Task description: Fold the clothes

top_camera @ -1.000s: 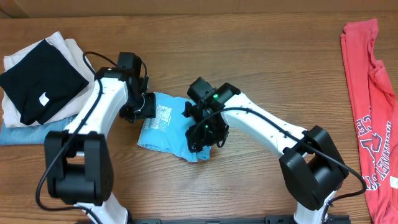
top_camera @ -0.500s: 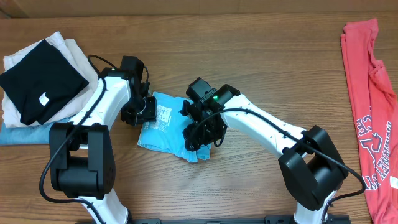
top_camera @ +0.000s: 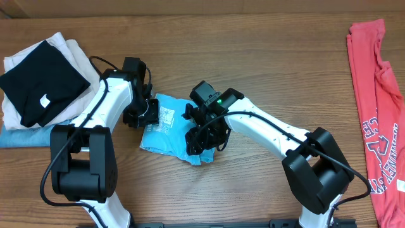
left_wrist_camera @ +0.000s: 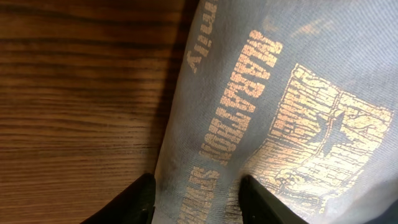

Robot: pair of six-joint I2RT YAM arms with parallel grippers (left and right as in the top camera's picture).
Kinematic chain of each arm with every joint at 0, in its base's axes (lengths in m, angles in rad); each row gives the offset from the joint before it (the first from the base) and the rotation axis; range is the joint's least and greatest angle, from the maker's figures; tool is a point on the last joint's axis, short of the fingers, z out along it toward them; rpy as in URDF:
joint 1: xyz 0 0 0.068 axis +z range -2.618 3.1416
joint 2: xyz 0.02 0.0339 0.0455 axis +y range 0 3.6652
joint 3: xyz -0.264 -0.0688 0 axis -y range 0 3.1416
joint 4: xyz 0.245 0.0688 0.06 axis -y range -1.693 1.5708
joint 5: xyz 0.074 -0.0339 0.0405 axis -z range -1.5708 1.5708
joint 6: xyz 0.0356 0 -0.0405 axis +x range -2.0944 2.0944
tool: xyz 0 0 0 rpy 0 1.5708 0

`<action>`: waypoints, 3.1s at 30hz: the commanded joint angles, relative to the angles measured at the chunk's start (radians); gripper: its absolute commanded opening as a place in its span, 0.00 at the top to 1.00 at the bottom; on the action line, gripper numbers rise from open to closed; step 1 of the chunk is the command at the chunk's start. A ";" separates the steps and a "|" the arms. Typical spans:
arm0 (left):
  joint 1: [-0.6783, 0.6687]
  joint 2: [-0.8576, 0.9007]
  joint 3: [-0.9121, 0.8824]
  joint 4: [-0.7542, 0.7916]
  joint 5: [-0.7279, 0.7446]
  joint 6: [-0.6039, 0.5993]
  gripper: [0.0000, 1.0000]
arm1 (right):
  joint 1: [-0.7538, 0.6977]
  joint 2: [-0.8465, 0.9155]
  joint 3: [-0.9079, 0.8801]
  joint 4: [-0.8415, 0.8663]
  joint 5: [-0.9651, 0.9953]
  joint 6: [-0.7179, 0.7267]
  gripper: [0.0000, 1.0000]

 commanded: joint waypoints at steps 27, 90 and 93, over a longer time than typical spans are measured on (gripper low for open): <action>-0.003 0.005 0.003 -0.004 -0.006 0.005 0.57 | -0.188 0.005 -0.011 -0.084 0.318 0.083 0.96; -0.005 0.005 0.003 -0.026 -0.006 0.008 0.55 | -0.194 0.022 0.026 0.182 0.266 0.071 0.53; -0.005 0.005 0.003 -0.029 -0.006 0.008 0.56 | -0.195 0.022 0.026 0.211 0.266 0.072 0.59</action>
